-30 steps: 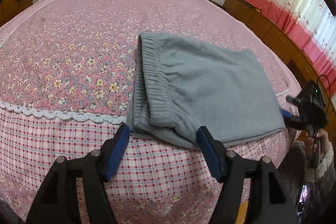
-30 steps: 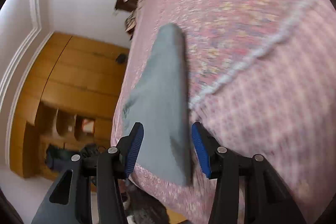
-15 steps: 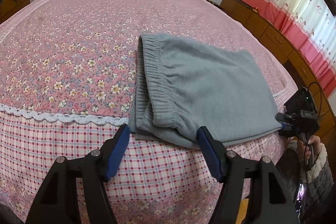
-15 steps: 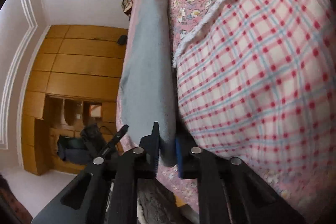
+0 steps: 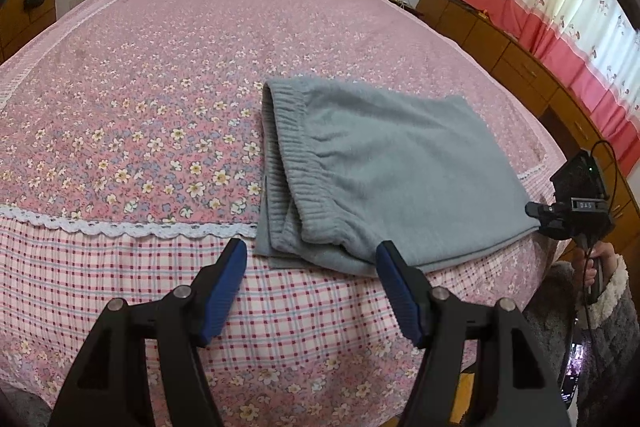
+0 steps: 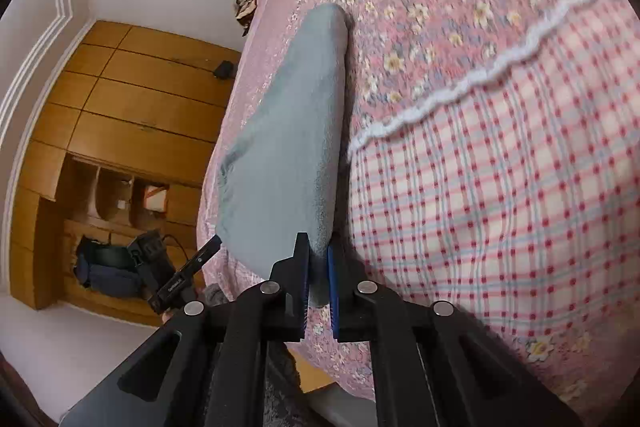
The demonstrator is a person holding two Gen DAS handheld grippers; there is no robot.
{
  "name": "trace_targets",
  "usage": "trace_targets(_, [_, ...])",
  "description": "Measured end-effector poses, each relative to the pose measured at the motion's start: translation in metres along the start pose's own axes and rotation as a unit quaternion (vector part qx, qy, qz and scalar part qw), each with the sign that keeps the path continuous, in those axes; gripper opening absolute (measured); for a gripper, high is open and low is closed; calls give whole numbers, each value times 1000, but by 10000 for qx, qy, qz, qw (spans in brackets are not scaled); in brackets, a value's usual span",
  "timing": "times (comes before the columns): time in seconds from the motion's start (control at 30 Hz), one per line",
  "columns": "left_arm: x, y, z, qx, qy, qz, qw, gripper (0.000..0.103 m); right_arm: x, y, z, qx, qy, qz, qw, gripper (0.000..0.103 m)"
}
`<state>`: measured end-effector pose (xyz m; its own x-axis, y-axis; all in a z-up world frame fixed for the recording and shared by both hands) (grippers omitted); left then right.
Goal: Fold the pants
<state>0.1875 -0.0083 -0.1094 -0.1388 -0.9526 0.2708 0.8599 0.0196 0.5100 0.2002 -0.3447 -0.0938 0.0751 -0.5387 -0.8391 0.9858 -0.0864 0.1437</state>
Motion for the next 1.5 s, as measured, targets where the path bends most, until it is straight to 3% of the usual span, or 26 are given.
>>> trace_targets(0.13, [-3,3,10,50,30,-12,10000,70,-5,13,14,110,-74,50,9999,9])
trace_targets(0.2, [-5,4,15,78,-7,20,10000,70,-5,10,8,-73,27,48,10000,10])
trace_targets(0.3, [-8,5,18,123,-17,40,9999,70,9,-3,-5,-307,-549,134,9979,13])
trace_targets(0.4, [-3,3,18,159,71,-73,9998,70,7,-7,4,55,-617,53,9981,21])
trace_targets(0.5, [21,7,26,431,174,-379,9982,70,-16,-6,25,579,-1614,649,9830,29])
trace_targets(0.6, [47,19,41,853,57,-698,9939,71,-55,0,35,1115,-2176,1354,9601,35])
trace_targets(0.67, [65,30,43,1067,-59,-877,9904,76,-78,8,30,1392,-2093,1555,9553,35])
trace_targets(0.77, [83,42,21,955,-61,-963,9907,76,-85,16,-2,1259,-1412,1551,9696,31])
trace_targets(0.83, [88,42,-3,844,-121,-977,9916,76,-58,21,-34,1009,-1647,1228,9735,30])
trace_targets(0.87, [86,39,-20,662,-17,-951,9933,76,-42,21,-46,863,-1842,1079,9731,19])
trace_targets(0.9, [83,35,-36,438,106,-898,9949,76,-36,20,-53,858,-1865,1010,9735,16])
trace_targets(0.97, [77,28,-55,245,177,-823,9961,75,-34,18,-45,1226,-1520,905,9766,17])
trace_targets(1.03, [80,22,-52,527,165,-959,9939,75,-34,16,-34,1436,-1161,798,9796,22])
trace_targets(1.17, [81,20,-51,592,176,-1046,9926,75,-31,15,-34,1595,-1079,796,9781,23])
trace_targets(1.3, [78,19,-47,603,125,-1000,9931,75,-52,6,-40,1763,-1147,899,9735,23])
trace_targets(1.33, [77,19,-45,594,109,-993,9932,75,-57,4,-37,1842,-1212,958,9707,26])
trace_targets(1.4, [76,18,-38,615,56,-938,9937,75,-66,-2,-26,2070,-1372,1097,9624,41])
trace_targets(1.47, [72,17,-30,660,-32,-872,9940,76,-65,-2,-15,2225,-1431,1119,9578,66])
trace_targets(1.5, [70,16,-26,682,-116,-805,9944,76,-61,-1,-12,2211,-1364,1092,9595,67])
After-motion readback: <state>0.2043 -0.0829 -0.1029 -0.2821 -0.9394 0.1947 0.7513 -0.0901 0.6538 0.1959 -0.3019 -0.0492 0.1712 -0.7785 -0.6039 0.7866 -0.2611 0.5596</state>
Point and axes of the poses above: each gripper's, at about its wrist camera, not at the fingertips, and z roughly against the way its jaws point, x to its right, y to its top, the point moved 7 cm from there along -z, roughly the way its jaws point, and after that the axes turned 5 degrees about -x, right-handed, at the moved point
